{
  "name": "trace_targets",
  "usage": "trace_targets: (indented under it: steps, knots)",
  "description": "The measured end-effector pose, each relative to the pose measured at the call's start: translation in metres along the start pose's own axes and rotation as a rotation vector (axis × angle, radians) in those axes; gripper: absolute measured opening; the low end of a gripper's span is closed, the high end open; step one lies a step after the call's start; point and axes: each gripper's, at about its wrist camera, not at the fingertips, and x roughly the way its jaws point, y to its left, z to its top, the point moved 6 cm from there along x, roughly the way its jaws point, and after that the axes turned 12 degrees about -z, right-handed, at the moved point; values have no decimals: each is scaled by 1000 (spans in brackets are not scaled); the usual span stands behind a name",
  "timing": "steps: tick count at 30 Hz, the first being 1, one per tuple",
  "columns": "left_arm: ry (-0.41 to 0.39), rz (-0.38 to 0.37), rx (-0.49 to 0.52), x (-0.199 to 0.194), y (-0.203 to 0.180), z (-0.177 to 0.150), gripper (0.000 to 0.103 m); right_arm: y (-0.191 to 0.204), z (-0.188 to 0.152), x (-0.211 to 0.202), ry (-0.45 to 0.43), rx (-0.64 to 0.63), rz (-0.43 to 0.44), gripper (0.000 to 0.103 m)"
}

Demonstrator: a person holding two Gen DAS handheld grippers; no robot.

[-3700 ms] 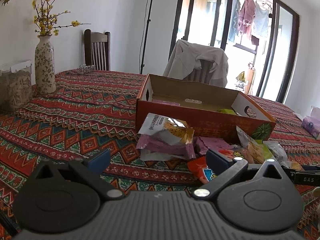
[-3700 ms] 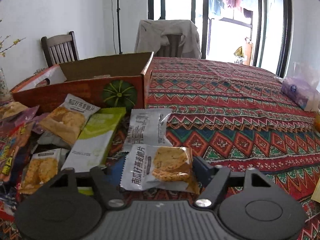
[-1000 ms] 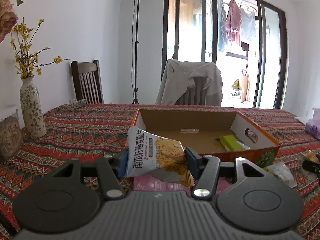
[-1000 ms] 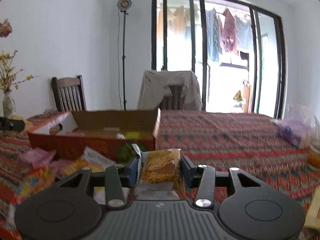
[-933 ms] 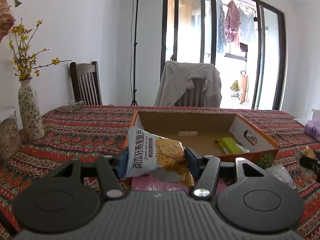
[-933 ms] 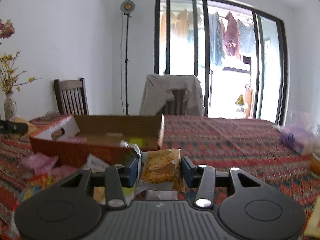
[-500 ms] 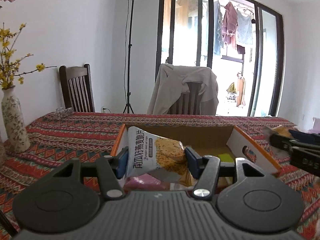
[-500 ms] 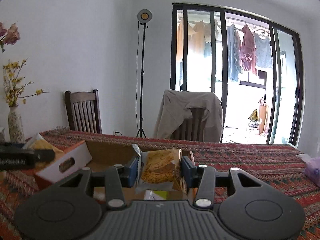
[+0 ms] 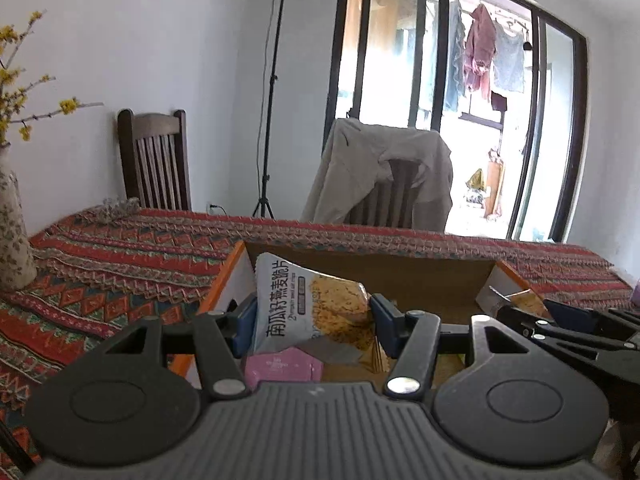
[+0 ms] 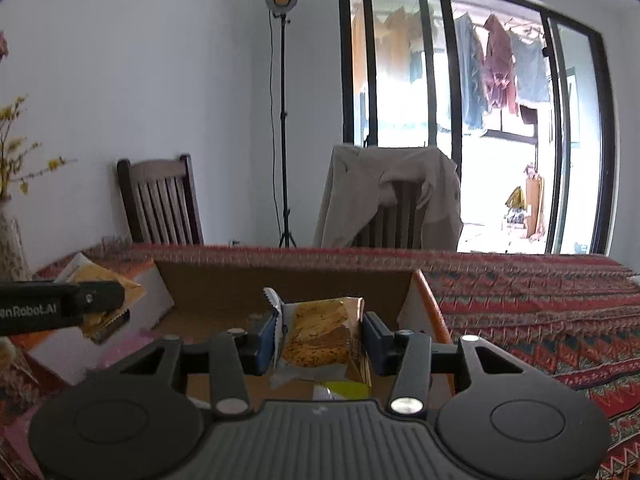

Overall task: Organize snacks
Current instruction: 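Carry both cookie packets over the cardboard box with both grippers, then open both grippers to drop the cookie packets into the box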

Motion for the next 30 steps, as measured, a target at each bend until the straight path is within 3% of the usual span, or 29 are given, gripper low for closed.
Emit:
trace_targets:
  steps: [2,3,5,6,7,22,30]
  knots:
    - [12,0,2,3,2,-4,68,0,-4,3,16,0,-1,50]
    - [9,7,-3,2,4,-5,74,-1,-5,2,21,1,-3,57]
    - [-14,17,-29,-2,10,-4,100,-1,-8,1,29,5,-6,78]
    - [-33,24,-47,-5,13,-3,103,-2,-8,0,28,8,-4,98]
    - [-48,29,-60,-8,15,-2,103,-3,-8,-2,22,13,-3,103]
    - [-50,34,-79,-12,16,-2,103,-8,0,-9,3,18,-23,103]
    - [-78,8,-111,-35,7,17,103,-16,14,-18,18,36,-39,103]
